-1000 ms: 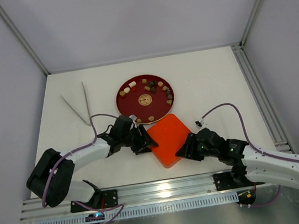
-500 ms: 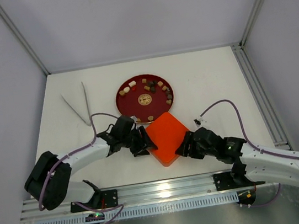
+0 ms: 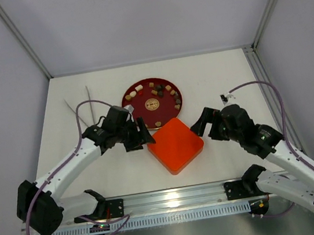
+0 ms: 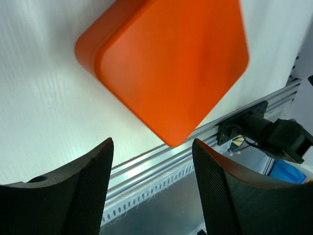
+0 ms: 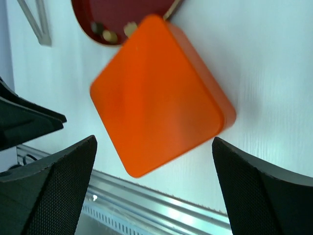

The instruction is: Pack the chocolate

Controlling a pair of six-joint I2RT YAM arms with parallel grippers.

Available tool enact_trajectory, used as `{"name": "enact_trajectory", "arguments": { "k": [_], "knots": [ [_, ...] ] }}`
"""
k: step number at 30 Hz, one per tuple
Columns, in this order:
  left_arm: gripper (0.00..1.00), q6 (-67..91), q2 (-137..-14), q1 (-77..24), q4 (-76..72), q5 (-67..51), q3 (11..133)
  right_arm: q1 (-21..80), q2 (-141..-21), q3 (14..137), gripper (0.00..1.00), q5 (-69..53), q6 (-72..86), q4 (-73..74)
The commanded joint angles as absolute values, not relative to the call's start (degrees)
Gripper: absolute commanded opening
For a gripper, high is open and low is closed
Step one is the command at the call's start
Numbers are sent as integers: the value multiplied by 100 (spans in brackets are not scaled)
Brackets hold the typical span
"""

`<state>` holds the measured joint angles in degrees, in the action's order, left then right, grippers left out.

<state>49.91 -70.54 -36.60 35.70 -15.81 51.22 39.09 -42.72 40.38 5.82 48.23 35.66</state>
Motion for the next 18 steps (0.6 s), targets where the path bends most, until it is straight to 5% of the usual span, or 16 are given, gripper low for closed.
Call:
{"name": "enact_trajectory", "arguments": {
  "k": [1,7,18],
  "knots": [
    [66,4439,-6759,-3569,4043,-1310,5677,3508,-4359,4710,100,343,3869,3604],
    [68,4149,-6294,-3568,4104,-748,6187,3419,-4825,5773,100,747,3324,3604],
    [69,3964,-6056,-3560,4280,-519,6548,3419,-4606,5854,100,1283,3085,3428]
  ]
}}
